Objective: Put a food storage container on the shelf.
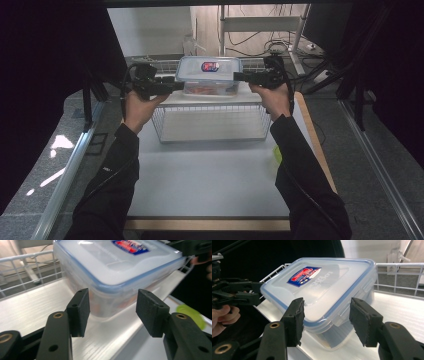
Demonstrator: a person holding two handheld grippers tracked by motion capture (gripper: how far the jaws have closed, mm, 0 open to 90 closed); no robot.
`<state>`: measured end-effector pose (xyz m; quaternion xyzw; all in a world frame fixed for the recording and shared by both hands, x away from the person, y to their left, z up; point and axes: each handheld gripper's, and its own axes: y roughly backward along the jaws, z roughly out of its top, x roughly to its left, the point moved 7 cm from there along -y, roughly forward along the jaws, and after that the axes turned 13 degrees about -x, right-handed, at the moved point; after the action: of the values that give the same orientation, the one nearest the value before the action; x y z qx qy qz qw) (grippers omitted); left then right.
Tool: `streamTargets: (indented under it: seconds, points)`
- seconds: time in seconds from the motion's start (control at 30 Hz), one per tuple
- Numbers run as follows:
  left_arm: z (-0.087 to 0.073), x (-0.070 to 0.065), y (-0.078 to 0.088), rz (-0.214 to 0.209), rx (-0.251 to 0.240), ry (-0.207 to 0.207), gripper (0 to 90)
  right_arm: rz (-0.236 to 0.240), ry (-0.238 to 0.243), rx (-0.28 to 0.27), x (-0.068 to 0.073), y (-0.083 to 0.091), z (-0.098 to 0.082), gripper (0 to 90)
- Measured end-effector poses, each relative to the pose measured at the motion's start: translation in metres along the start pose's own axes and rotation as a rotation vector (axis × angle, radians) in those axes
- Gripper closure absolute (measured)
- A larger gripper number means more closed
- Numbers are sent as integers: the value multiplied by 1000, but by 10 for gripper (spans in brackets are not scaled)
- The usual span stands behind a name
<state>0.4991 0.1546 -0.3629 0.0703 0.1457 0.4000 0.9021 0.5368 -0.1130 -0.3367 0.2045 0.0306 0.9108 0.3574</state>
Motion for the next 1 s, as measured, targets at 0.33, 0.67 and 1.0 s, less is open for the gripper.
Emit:
streamTargets:
  seconds: [0.33, 0.67, 1.0]
  points:
    - [-6, -5, 13, 10, -38, -73, 496, -46, 152, -44, 13, 21, 0, 661]
    - [-18, -12, -4, -1, -7, -49, 790, -12, 205, 67, 16, 7, -37, 893]
    - [-16, -23, -13, -14, -10, -96, 768, -39, 181, 58, 4, 4, -37, 886]
